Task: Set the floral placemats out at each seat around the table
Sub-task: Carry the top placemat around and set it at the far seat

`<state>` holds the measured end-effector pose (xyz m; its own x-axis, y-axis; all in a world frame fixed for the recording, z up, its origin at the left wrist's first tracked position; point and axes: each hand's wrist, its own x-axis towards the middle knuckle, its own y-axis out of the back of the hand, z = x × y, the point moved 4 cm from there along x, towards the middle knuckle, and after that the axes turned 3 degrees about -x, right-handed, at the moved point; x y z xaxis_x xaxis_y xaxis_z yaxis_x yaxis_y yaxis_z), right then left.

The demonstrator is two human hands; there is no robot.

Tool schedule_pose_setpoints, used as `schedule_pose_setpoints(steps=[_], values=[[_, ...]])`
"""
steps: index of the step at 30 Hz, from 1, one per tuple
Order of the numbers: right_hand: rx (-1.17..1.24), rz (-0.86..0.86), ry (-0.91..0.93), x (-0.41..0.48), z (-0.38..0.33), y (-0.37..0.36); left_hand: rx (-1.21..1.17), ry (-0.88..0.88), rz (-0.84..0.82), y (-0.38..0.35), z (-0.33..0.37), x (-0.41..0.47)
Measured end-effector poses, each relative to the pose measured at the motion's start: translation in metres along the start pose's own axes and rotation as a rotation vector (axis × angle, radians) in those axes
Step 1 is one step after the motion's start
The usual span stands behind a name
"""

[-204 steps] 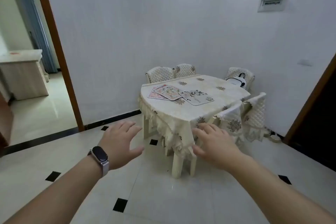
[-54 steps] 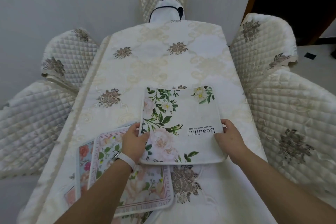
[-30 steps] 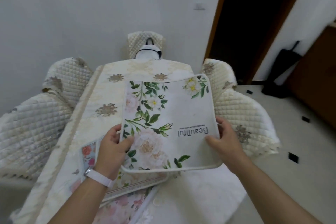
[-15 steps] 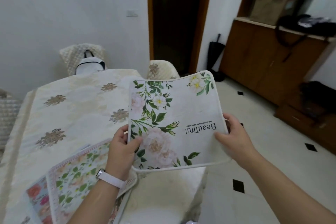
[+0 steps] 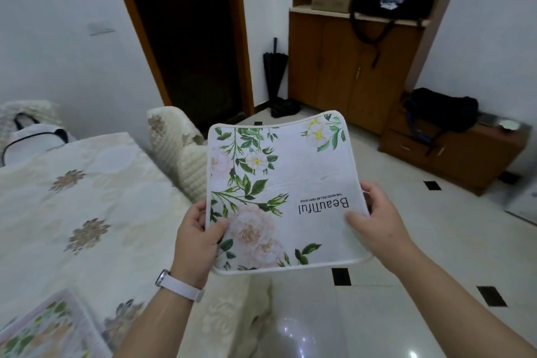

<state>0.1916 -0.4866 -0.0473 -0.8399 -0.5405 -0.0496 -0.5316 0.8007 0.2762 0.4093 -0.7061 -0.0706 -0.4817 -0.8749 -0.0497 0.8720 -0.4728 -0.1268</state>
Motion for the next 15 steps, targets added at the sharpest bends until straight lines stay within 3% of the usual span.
schedule_pose_setpoints(steps=[8, 15], values=[[0.029, 0.085, -0.008, 0.084, 0.023, 0.113, -0.037, -0.009, -0.091, -0.153, -0.004, 0.038], [0.030, 0.139, -0.035, 0.139, 0.039, 0.170, 0.000, 0.007, -0.136, -0.232, -0.012, 0.079]])
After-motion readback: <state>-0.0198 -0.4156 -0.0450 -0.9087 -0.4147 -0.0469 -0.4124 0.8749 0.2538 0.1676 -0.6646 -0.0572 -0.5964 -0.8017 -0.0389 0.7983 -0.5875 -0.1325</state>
